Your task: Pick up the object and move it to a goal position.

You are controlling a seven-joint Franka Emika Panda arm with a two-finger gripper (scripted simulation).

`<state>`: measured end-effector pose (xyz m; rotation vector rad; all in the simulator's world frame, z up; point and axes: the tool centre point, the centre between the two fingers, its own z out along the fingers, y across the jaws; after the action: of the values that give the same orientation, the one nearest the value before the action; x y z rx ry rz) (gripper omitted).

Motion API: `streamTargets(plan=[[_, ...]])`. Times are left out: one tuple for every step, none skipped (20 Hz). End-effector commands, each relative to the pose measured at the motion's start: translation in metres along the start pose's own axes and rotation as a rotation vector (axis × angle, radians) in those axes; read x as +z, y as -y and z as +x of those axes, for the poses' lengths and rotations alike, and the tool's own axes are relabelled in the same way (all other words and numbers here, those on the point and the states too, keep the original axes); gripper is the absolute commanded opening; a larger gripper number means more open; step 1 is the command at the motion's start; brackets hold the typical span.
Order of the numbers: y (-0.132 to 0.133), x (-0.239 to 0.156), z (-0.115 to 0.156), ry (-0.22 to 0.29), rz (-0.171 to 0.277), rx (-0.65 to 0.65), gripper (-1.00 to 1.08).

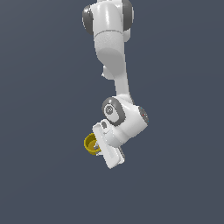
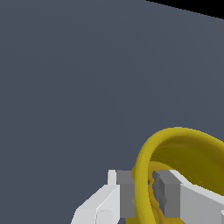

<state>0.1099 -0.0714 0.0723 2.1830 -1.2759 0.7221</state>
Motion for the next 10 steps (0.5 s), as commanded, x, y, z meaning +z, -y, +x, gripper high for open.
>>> streamTargets(plan=[[0.001,-0.006,-0.005,0.000,0.001,-0.001,-1.00],[0.001,-0.010,-0.008,0.000,0.001,-0.001,-1.00],[0.001,-0.013,-0.011,0.000,0.001,-0.001,-1.00],[0.001,-0.017,-0.014,0.000,0.001,-0.001,-1.00],[0.001,-0.022,-0.018,0.000,0.001,-0.001,-1.00],[0.002,-0.027,-0.023,0.000,0.001,-0.001,-1.00],[0.002,-0.032,-0.027,0.000,0.001,-0.001,-1.00],[0.002,-0.038,-0.032,0.000,0.001,-0.001,-1.00],[0.002,-0.045,-0.038,0.000,0.001,-0.001,-1.00],[0.003,-0.052,-0.044,0.000,0.001,-0.001,-1.00]])
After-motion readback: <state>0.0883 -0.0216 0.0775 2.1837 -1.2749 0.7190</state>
